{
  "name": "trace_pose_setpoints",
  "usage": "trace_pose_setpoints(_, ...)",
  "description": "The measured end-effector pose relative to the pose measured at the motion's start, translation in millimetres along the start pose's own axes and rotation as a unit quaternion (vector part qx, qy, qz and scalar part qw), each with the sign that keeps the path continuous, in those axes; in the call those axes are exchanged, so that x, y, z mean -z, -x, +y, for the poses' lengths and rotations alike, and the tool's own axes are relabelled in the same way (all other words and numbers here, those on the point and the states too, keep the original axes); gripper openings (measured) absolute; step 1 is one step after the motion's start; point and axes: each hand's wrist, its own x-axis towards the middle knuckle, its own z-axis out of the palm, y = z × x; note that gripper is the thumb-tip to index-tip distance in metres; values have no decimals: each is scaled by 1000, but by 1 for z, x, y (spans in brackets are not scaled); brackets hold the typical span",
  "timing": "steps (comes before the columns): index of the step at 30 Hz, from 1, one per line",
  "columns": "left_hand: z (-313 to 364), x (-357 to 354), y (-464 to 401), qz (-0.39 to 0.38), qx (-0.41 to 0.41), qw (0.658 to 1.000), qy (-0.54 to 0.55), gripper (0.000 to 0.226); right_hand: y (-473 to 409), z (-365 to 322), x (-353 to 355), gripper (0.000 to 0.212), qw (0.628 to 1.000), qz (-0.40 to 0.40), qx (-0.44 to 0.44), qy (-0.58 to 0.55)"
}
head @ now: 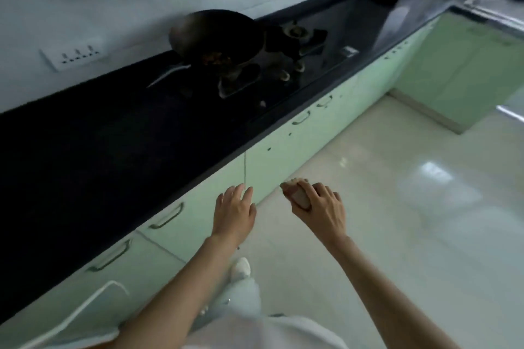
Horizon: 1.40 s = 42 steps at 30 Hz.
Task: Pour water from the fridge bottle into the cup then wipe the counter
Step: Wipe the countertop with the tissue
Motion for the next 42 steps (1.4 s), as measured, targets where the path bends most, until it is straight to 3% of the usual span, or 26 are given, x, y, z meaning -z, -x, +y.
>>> trace_pose_setpoints(9, 102, -30, -126, 5, -216, 976, 8, 40, -4, 115, 38, 47, 975, 78, -181, 104)
trace_pose_setpoints(14, 161, -48, -190, -31, -309, 951, -12, 45, -14, 162, 58, 47, 946, 132, -258, 148)
trace_pose_setpoints(17, 197, -65, -214, -45, -363, 930, -22, 34, -13, 183, 66, 44, 922, 161, -298, 186)
trace_pose_setpoints(22, 255, -86, -248, -82, -416, 905, -15, 31, -4, 218, 76, 44, 891, 165, -373, 199)
trace_pose_setpoints(29, 325, -121, -298, -75, -440, 894, 22, 43, -3, 300, 71, 47, 874, 133, -424, 194)
trace_pose_setpoints(42, 475, -169, -436, -48, -332, 942, -14, 42, -129, 543, 112, 43, 921, 116, -344, 142)
